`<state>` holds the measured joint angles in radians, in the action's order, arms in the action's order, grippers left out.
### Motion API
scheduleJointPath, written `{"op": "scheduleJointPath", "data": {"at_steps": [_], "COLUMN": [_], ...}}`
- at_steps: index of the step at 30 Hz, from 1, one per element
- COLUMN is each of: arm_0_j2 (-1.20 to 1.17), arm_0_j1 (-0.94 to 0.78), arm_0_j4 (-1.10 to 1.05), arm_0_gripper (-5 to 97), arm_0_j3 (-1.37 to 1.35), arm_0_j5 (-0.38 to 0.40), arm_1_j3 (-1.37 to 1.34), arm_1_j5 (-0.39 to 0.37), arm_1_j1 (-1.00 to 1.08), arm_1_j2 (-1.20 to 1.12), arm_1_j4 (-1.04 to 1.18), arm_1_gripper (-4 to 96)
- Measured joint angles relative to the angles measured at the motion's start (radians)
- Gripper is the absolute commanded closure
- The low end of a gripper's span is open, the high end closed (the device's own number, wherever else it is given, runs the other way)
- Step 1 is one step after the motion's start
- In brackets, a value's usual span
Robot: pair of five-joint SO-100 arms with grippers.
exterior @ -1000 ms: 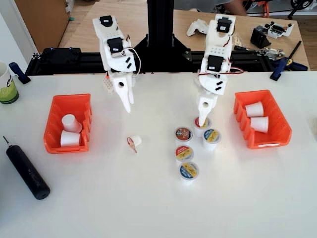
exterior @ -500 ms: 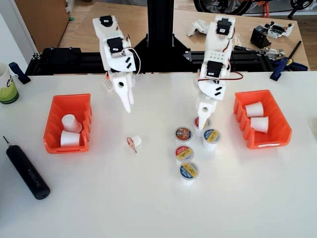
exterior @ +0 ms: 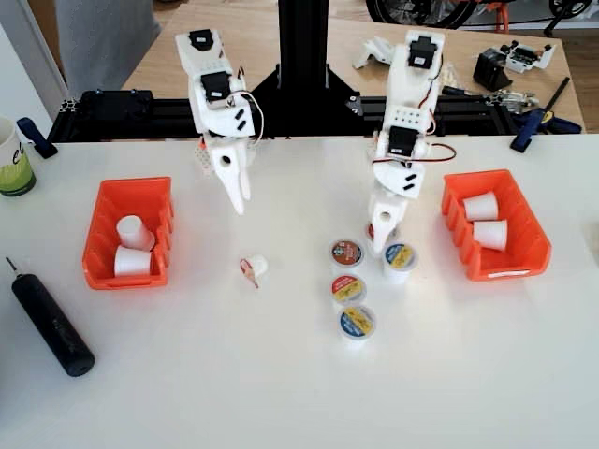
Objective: Sort the coffee pods, blue into left, red into right
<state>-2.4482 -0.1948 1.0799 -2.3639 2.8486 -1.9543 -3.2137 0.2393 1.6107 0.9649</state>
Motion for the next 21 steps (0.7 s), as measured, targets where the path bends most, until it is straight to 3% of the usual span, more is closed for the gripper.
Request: {"op": "scheduleJointPath", "data": {"at_steps": [8,19,21], "arm_0_j2": [0.000,0.000,0.000], "arm_0_j1": [0.000,0.000,0.000], "arm_0_j4": [-0.003,-0.003,-0.003], "arm_0_gripper": [67,68,68], "arm_0_j3": [-0.006,-0.014,-0.018], "arm_0_j5": [0.000,0.000,0.000], "arm_1_j3": [-0.029,-0.028,-0.028], "arm_1_j5": [0.000,0.000,0.037], "arm_1_j1": [0.000,0.000,0.002], "arm_1_j2": [-0.023,-0.003,0.023], "arm_1_j4": [-0.035,0.017,0.044], "arm_1_gripper": [70.7,75.9,75.8]}}
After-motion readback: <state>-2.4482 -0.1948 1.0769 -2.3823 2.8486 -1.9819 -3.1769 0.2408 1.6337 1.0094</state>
